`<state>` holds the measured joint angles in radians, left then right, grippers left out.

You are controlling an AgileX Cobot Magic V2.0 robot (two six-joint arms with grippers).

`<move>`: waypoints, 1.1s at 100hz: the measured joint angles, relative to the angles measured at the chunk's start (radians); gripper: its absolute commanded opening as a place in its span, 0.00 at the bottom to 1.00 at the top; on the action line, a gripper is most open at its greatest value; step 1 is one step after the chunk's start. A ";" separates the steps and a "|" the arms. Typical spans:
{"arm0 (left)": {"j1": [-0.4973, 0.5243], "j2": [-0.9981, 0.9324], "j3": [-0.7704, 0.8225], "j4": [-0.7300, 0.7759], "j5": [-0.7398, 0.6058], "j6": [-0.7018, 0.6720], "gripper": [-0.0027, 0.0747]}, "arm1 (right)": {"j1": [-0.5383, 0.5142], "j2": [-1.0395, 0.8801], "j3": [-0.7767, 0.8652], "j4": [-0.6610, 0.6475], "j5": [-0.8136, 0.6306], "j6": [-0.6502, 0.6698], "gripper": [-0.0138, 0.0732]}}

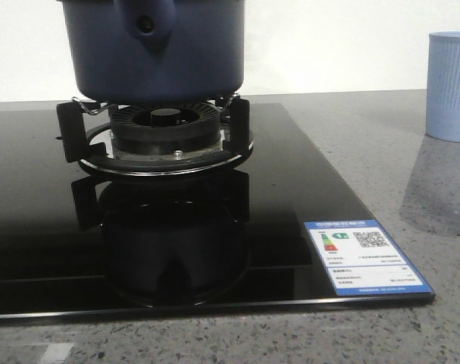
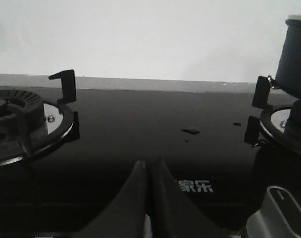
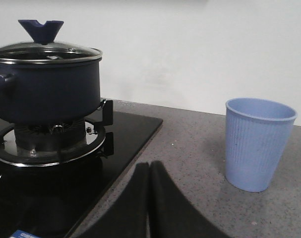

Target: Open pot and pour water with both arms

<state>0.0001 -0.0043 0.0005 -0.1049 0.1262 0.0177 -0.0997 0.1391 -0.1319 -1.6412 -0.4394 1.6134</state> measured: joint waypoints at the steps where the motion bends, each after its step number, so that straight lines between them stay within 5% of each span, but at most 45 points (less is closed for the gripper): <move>1: 0.000 0.000 0.000 0.002 -0.005 -0.002 0.01 | 0.000 0.000 0.000 0.000 0.000 0.000 0.08; 110: -0.002 0.000 0.000 0.023 -0.036 -0.018 0.01 | 0.002 0.000 0.002 0.006 0.025 0.002 0.08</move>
<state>-0.0020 -0.0043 0.0005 -0.0823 0.0906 0.0000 -0.0980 0.1391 -0.1302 -1.6350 -0.4147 1.6151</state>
